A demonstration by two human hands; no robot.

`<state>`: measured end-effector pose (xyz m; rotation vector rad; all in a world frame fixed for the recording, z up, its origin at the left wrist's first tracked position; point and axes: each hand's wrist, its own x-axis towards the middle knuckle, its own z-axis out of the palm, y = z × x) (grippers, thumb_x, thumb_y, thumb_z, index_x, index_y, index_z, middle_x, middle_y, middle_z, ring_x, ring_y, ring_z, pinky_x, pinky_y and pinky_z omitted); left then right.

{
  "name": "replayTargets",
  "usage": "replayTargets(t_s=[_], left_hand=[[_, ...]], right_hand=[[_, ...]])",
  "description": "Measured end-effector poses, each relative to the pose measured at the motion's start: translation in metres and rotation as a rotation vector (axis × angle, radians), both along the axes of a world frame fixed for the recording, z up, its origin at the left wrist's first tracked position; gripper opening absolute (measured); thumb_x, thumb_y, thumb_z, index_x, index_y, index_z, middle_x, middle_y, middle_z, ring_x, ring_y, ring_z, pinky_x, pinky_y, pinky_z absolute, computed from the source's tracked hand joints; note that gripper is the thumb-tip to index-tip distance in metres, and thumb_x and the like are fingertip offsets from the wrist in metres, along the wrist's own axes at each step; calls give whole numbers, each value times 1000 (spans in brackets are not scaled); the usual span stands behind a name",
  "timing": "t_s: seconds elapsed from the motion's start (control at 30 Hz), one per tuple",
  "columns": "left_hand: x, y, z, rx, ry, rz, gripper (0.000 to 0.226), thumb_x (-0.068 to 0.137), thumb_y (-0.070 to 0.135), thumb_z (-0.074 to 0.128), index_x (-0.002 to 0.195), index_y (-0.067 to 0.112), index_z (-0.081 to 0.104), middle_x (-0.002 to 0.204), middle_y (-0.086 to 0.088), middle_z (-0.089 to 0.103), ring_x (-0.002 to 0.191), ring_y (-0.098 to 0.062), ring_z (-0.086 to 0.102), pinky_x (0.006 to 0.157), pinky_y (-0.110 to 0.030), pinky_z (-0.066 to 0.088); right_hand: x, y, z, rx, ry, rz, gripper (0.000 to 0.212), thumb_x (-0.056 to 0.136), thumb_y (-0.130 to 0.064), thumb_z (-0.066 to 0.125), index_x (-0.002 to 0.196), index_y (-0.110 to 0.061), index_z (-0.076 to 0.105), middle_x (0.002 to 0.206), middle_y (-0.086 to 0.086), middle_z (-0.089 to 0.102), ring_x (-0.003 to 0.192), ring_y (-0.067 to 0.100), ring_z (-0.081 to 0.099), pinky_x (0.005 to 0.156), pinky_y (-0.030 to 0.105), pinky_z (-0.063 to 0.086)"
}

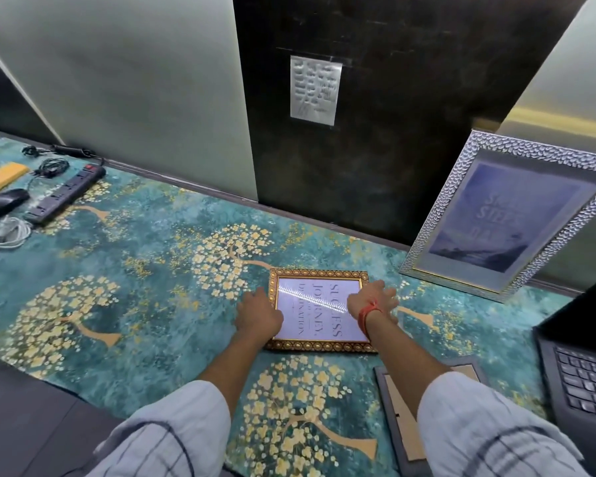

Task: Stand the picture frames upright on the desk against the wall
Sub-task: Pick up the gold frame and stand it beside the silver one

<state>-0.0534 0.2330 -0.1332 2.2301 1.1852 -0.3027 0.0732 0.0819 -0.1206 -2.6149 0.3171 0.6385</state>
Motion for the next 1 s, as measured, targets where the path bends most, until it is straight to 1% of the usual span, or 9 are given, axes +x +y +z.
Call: replayTargets(t_s=[0.07, 0.23, 0.4, 0.47, 0.53, 0.7, 0.8, 0.9, 1.0], left_hand=[[6, -2, -1, -24, 3, -67, 60, 84, 15, 54, 140, 4, 37, 141, -22, 41, 127, -41, 45, 99, -46, 43], [19, -3, 6, -91, 129, -57, 60, 89, 18, 55, 142, 3, 32, 150, -26, 30, 135, -41, 39, 102, -42, 41], [11, 10, 8, -149, 58, 33, 71, 83, 16, 63, 143, 3, 28, 146, -23, 38, 132, -39, 42, 101, -43, 44], [14, 15, 15, -62, -47, -15, 86, 82, 20, 70, 150, 8, 20, 153, -21, 26, 140, -40, 29, 108, -46, 37], [23, 22, 26, -55, -280, -105, 83, 82, 20, 73, 151, 13, 26, 152, -15, 33, 139, -35, 33, 109, -43, 35], [40, 41, 58, -404, -640, -164, 33, 87, 1, 67, 116, 15, 62, 105, -2, 64, 102, -24, 61, 88, -32, 48], [41, 41, 61, -447, -746, -94, 25, 89, -1, 62, 104, 18, 64, 100, 0, 68, 96, -21, 63, 84, -38, 56], [45, 33, 51, -528, -801, 12, 24, 91, 1, 61, 113, 10, 62, 111, -10, 67, 103, -24, 65, 81, -37, 60], [60, 26, 48, -592, -879, 103, 22, 92, 0, 59, 111, 11, 60, 109, -9, 67, 97, -20, 67, 78, -31, 60]], right_hand=[[-9, -4, -11, -36, 36, 60, 62, 88, -19, 56, 141, 1, 30, 146, 21, 33, 135, 37, 35, 108, 48, 35], [3, -6, -15, 92, 70, 7, 60, 81, -19, 56, 134, 6, 43, 132, 24, 51, 123, 37, 50, 101, 40, 45], [16, -18, 7, 386, -46, 47, 11, 79, -3, 54, 83, -7, 63, 87, 17, 64, 86, 34, 65, 69, 33, 48], [22, -13, 22, 492, -107, 193, 13, 76, -5, 59, 83, -12, 67, 85, 12, 68, 86, 35, 68, 72, 38, 56], [24, -7, 45, 558, -151, 404, 21, 81, -6, 63, 102, -10, 68, 95, 9, 68, 89, 28, 67, 79, 37, 55], [29, 4, 100, 504, -423, 725, 32, 82, -14, 70, 114, -11, 69, 110, 7, 72, 102, 22, 65, 90, 34, 51], [27, 6, 112, 418, -579, 665, 36, 81, -29, 71, 115, -20, 65, 105, 0, 72, 99, 18, 65, 92, 39, 50], [16, -1, 97, 250, -875, 362, 57, 82, -40, 64, 133, -20, 47, 126, 3, 58, 116, 21, 52, 98, 43, 41], [11, -10, 74, 421, -663, 35, 68, 86, -29, 61, 145, -11, 31, 144, 12, 41, 134, 28, 40, 111, 43, 35]])
